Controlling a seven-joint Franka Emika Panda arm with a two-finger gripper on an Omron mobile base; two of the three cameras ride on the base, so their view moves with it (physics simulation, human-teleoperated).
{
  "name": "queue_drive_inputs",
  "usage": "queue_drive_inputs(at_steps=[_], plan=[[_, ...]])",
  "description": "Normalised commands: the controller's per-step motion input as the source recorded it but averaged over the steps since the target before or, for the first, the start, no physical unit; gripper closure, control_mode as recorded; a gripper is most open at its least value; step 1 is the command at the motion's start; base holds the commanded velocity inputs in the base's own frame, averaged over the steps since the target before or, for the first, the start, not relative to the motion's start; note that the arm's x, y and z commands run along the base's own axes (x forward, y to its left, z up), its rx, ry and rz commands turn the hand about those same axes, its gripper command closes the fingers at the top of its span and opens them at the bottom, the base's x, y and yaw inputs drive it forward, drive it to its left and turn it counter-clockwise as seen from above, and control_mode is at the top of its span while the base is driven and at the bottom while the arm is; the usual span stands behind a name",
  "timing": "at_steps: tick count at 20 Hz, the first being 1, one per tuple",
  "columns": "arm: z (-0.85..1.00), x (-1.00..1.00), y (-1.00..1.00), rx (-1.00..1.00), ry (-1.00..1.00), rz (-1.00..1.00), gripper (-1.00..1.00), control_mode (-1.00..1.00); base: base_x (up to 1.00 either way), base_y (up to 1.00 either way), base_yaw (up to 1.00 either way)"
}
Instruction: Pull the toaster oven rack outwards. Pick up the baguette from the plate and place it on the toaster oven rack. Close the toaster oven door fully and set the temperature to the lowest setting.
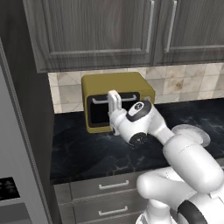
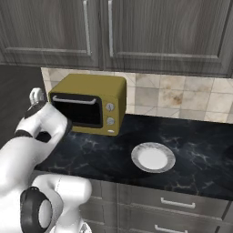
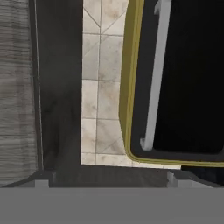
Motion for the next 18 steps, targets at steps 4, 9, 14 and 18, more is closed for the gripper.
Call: queue_drive_inputs(at_steps=[4, 9, 14, 18], plan=[[0.0, 0.0, 0.01, 0.0, -0.04, 0.0, -1.0, -1.0, 0.0, 0.0, 0.0], [0.02, -0.25, 0.05, 0.23, -0.15, 0.0, -1.0, -1.0, 0.0, 0.0, 0.0], [0.0, -0.76, -0.13, 0.49, -0.5, 0.0, -1.0, -1.0, 0.0, 0.0, 0.0], [0.0, -0.86, -0.43, 0.57, -0.36, -0.02, -1.0, -1.0, 0.0, 0.0, 0.0]])
